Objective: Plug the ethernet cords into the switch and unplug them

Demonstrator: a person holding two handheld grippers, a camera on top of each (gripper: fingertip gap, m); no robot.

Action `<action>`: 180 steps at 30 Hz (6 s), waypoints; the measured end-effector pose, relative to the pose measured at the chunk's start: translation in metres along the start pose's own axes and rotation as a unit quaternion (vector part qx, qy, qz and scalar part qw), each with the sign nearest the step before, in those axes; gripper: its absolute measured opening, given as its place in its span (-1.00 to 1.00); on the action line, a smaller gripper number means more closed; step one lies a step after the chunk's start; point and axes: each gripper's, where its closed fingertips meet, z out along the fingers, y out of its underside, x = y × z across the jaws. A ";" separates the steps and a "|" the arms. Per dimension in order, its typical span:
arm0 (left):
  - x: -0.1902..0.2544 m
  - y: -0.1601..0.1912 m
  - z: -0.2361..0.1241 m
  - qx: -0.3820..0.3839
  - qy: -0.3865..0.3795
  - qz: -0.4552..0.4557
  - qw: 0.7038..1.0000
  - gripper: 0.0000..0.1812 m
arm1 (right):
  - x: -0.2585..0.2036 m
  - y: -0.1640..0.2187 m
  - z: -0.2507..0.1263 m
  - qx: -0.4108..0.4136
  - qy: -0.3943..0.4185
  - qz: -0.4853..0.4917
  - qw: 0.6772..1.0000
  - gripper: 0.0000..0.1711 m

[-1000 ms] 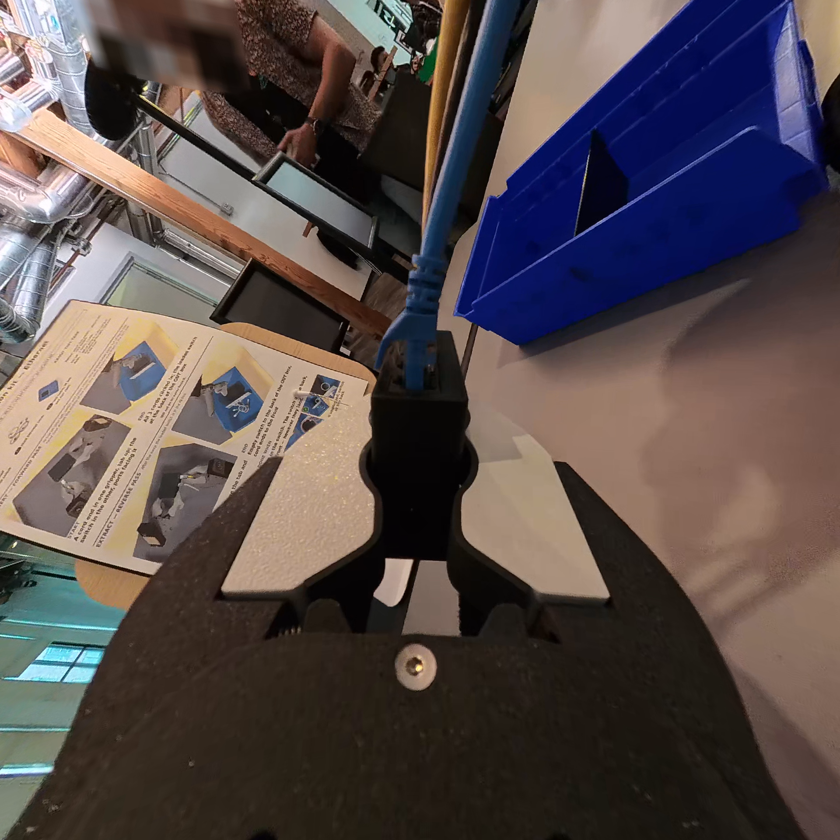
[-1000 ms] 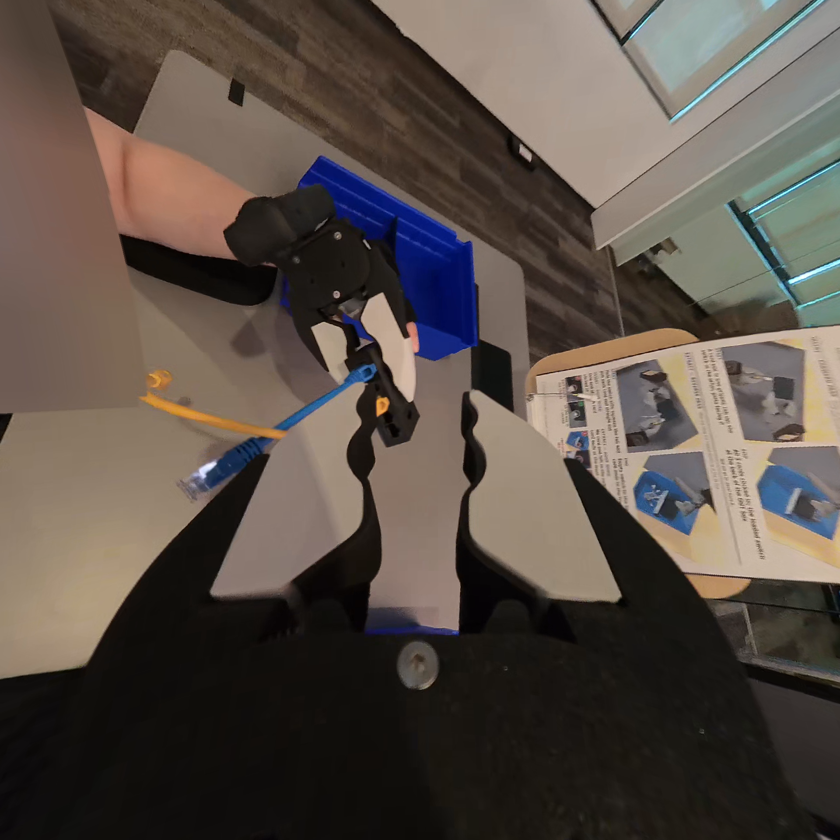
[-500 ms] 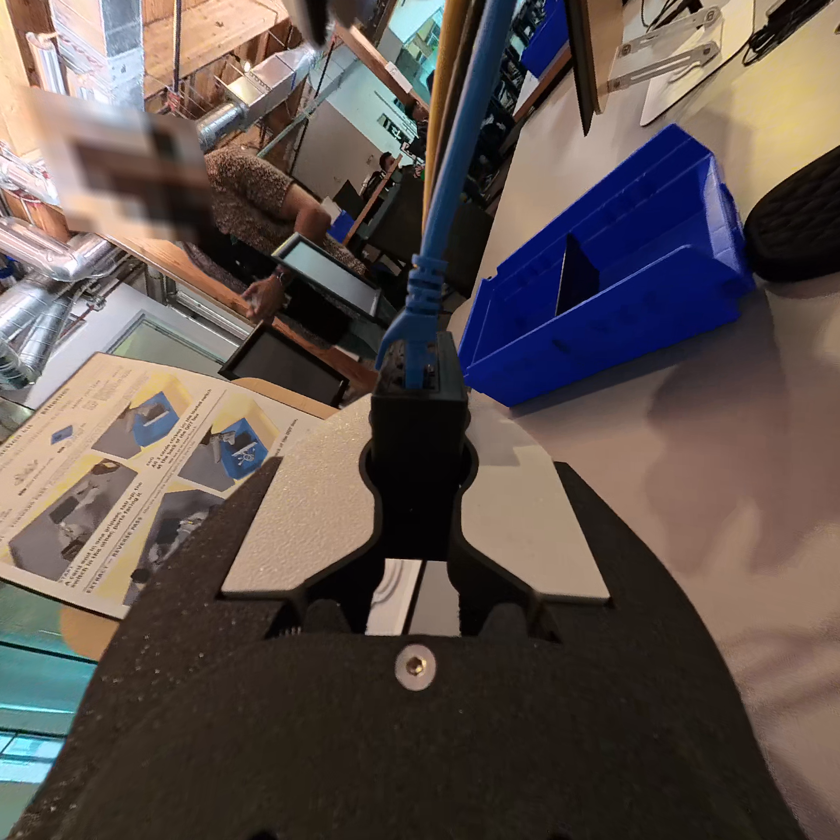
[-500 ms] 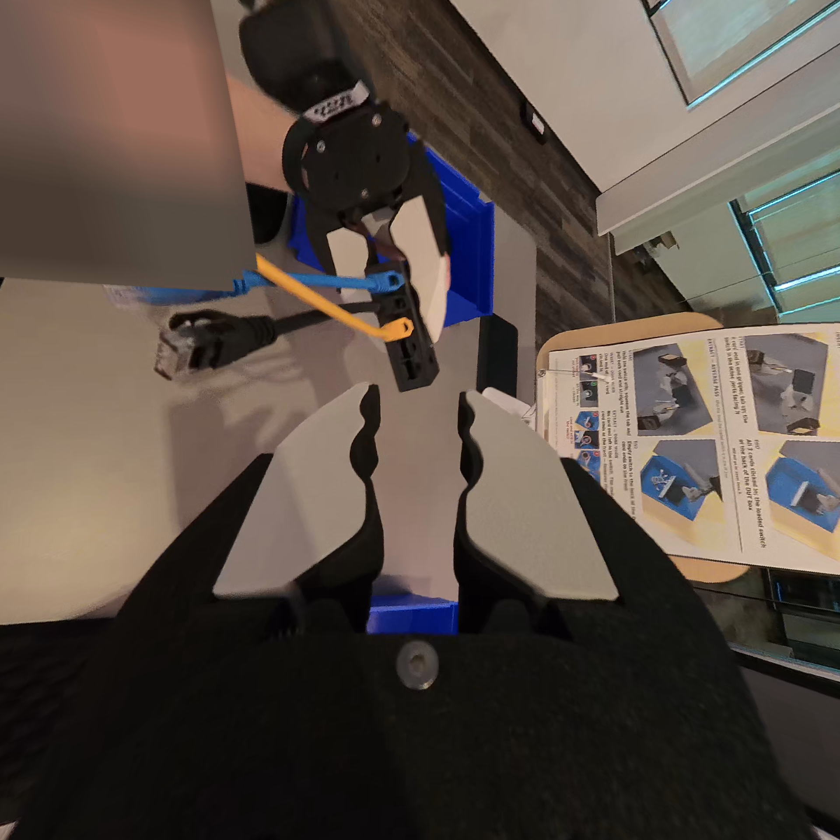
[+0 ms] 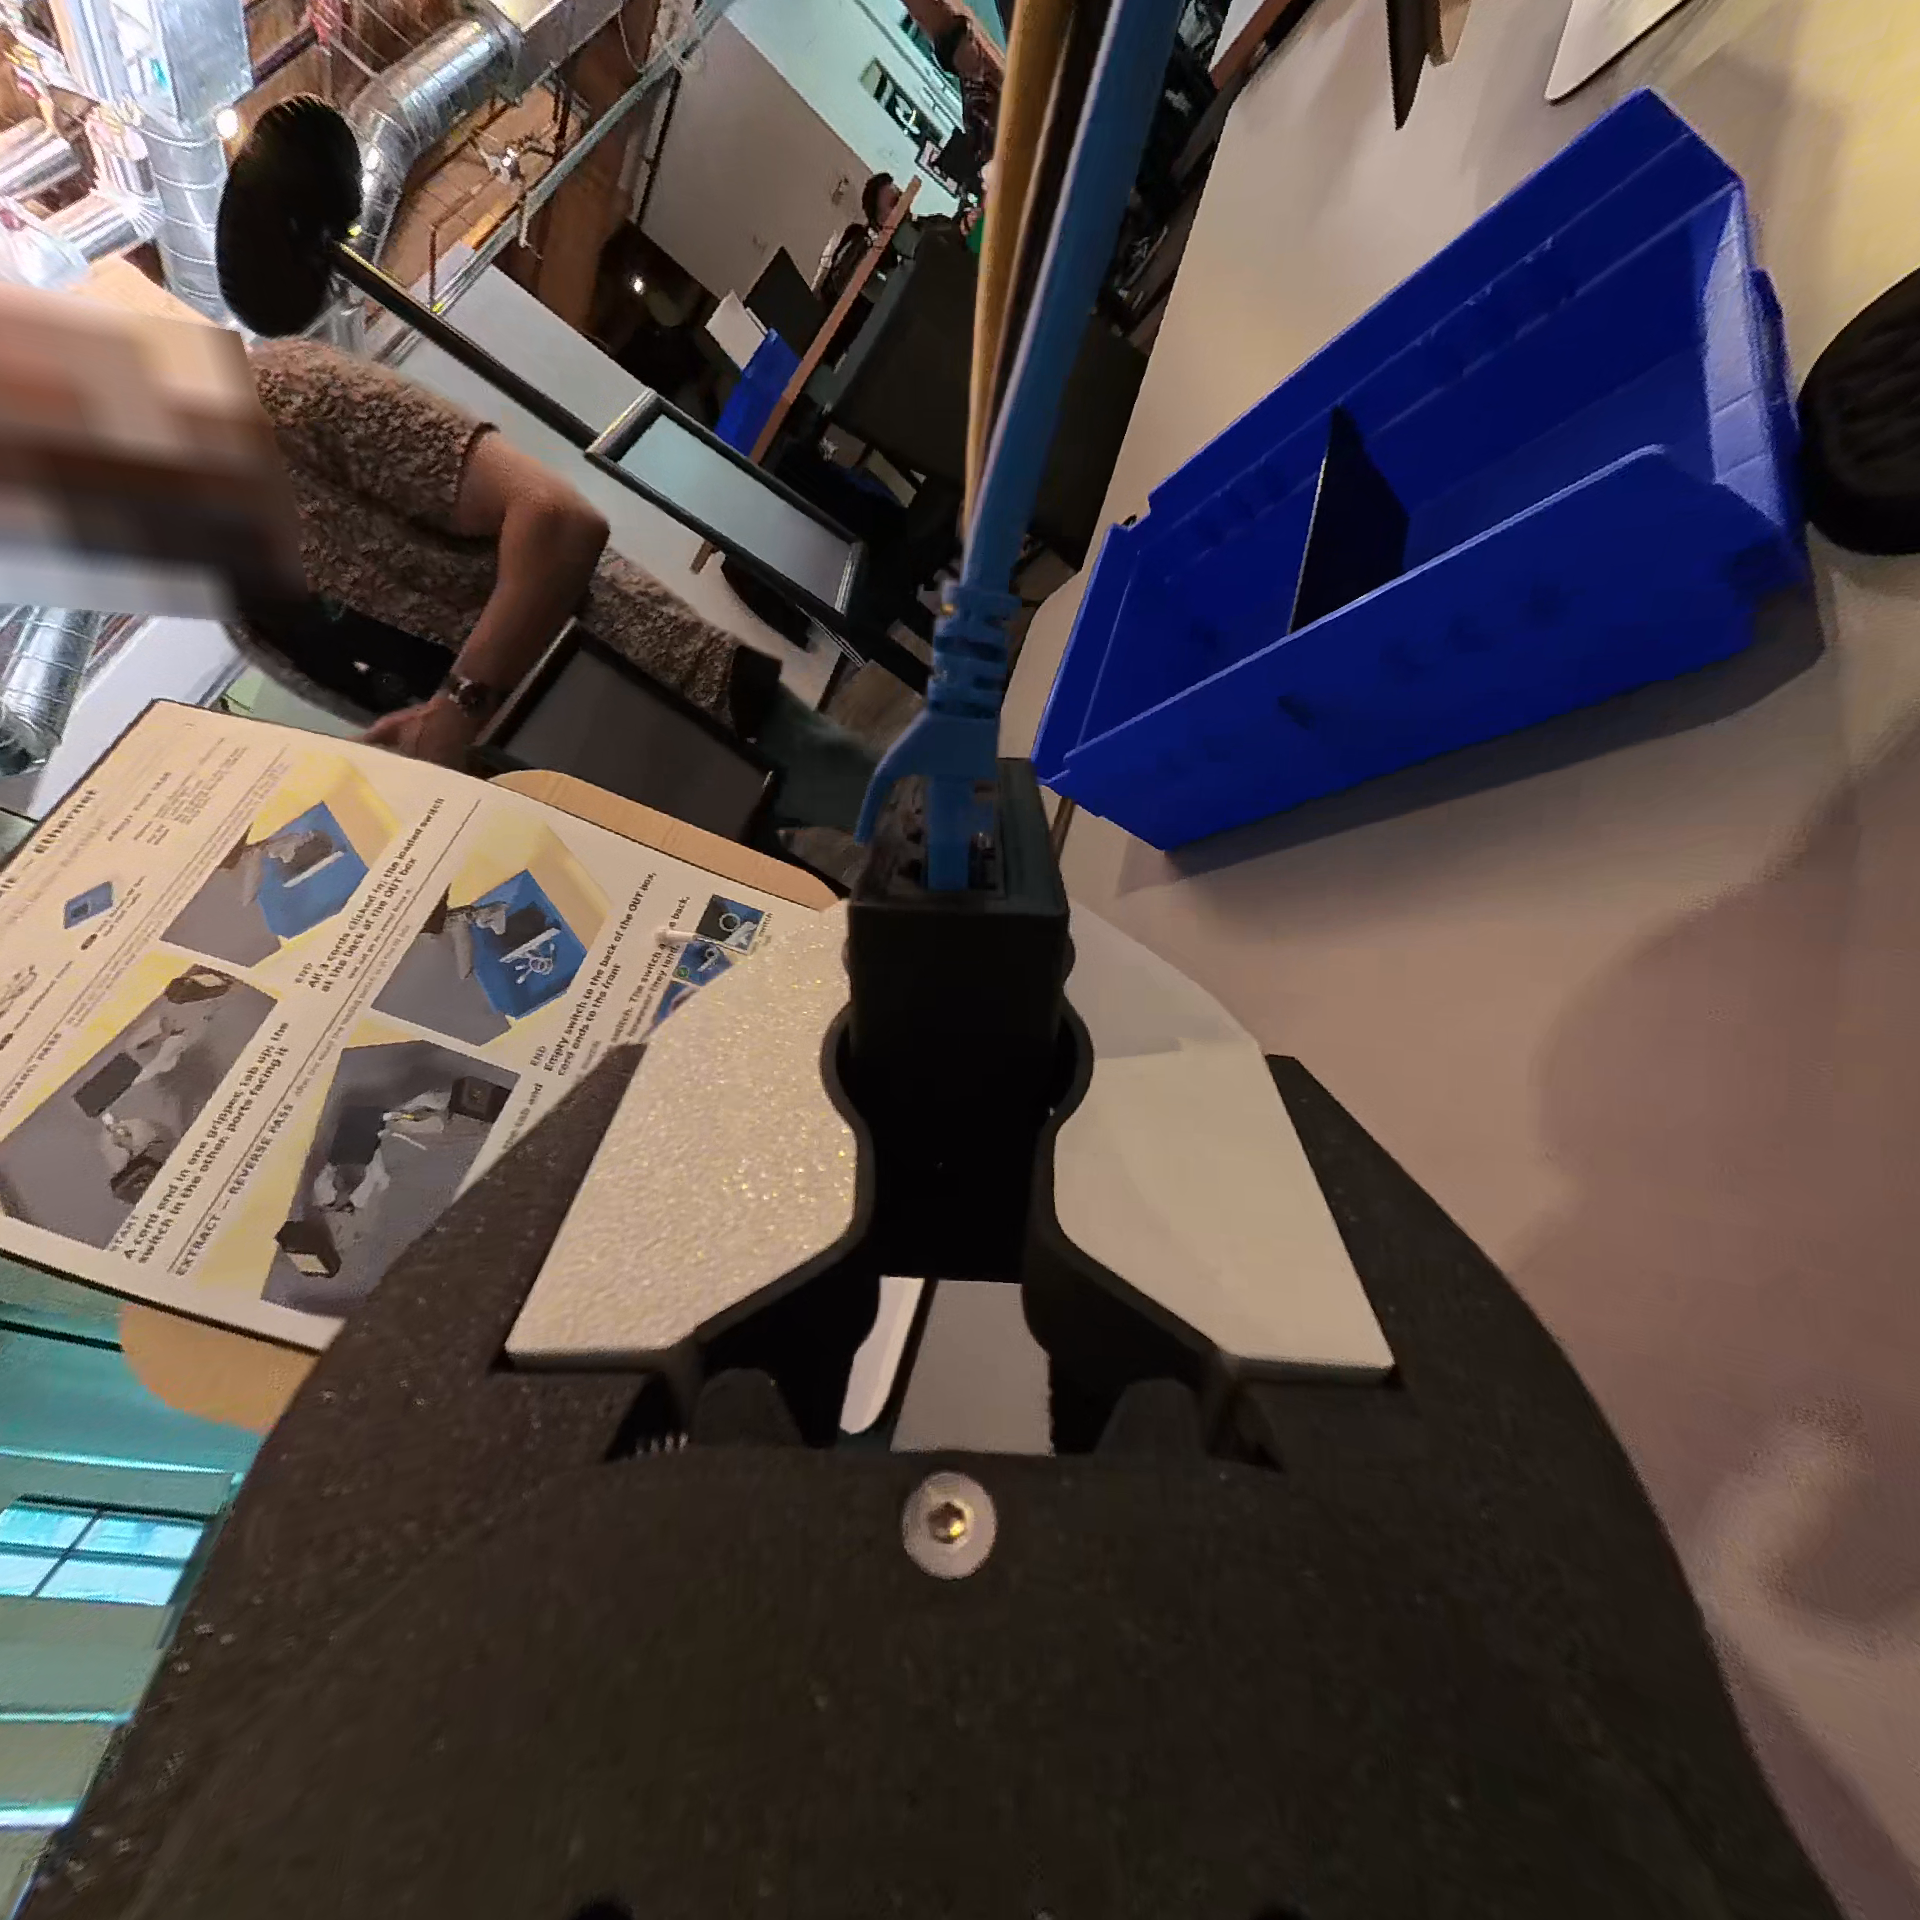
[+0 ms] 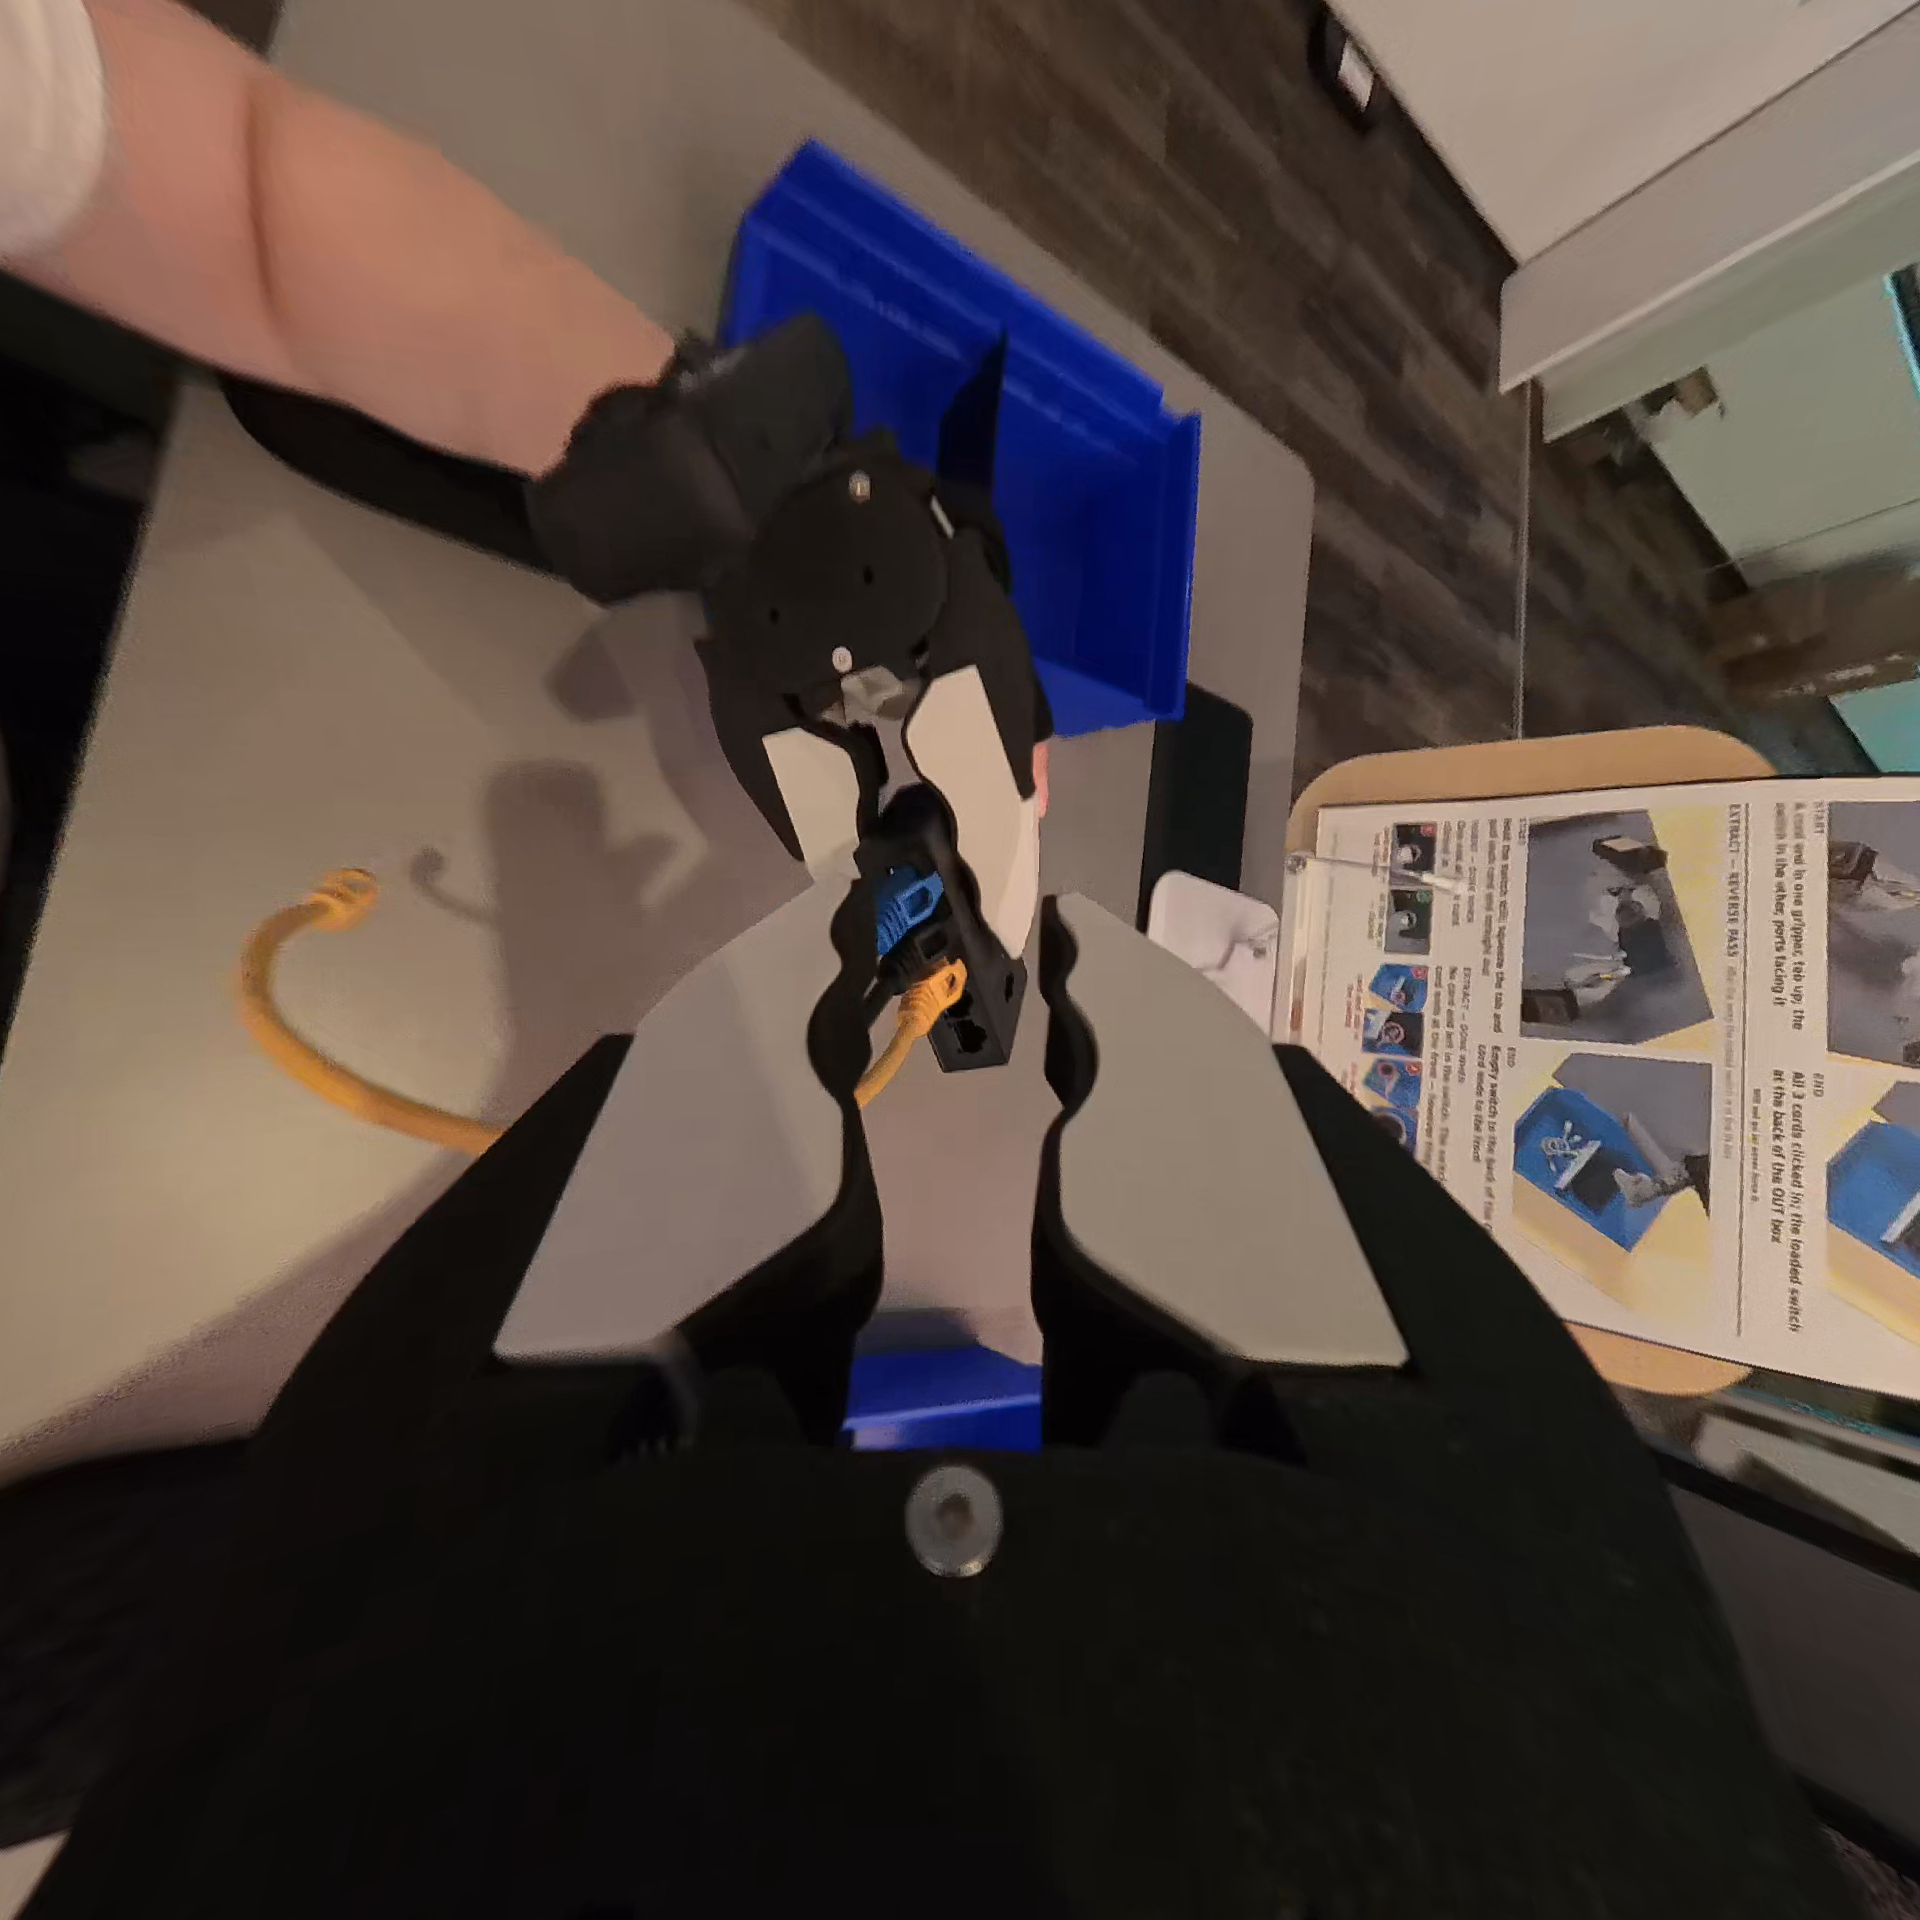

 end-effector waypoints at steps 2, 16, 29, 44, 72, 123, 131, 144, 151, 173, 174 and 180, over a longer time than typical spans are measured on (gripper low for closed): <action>0.003 0.001 0.001 0.000 0.008 -0.002 1.000 -0.69 | -0.007 0.008 0.015 -0.020 -0.011 -0.020 1.000 -0.67; 0.006 -0.001 0.005 -0.010 0.001 0.018 1.000 -0.69 | -0.018 0.037 0.052 -0.167 0.003 -0.083 0.983 -0.67; 0.004 -0.008 0.003 0.006 -0.006 0.015 1.000 -0.69 | -0.020 0.041 0.057 -0.203 0.015 -0.089 0.975 -0.80; 0.009 -0.015 0.000 0.027 0.006 0.033 0.999 -0.69 | -0.027 0.037 0.060 -0.175 -0.040 -0.065 0.982 -0.73; 0.007 -0.020 -0.006 0.053 0.017 0.020 0.998 -0.69 | -0.026 0.030 0.055 -0.148 -0.036 -0.061 0.986 -0.76; 0.001 -0.020 -0.008 0.045 0.007 0.019 0.999 -0.69 | -0.026 0.033 0.059 -0.201 -0.034 -0.118 0.972 -0.80; -0.001 -0.021 -0.010 0.046 0.004 0.016 0.999 -0.69 | -0.024 0.030 0.059 -0.198 -0.038 -0.115 0.973 -0.82; 0.001 -0.019 -0.010 0.047 0.015 0.013 0.999 -0.69 | -0.025 0.030 0.061 -0.202 -0.054 -0.122 0.970 -0.85; 0.001 -0.020 -0.011 0.045 0.019 0.016 0.999 -0.68 | -0.025 0.028 0.060 -0.197 -0.045 -0.138 0.970 -0.86; 0.004 -0.006 0.001 0.014 0.018 0.011 1.000 -0.69 | -0.021 0.043 0.069 -0.190 -0.059 -0.080 0.977 -0.87; 0.006 -0.006 0.001 0.011 0.022 0.011 1.000 -0.69 | -0.022 0.044 0.069 -0.189 -0.062 -0.077 0.977 -0.86; 0.004 -0.009 0.001 0.015 0.012 0.008 1.000 -0.69 | -0.022 0.043 0.067 -0.180 -0.064 -0.076 0.979 -0.85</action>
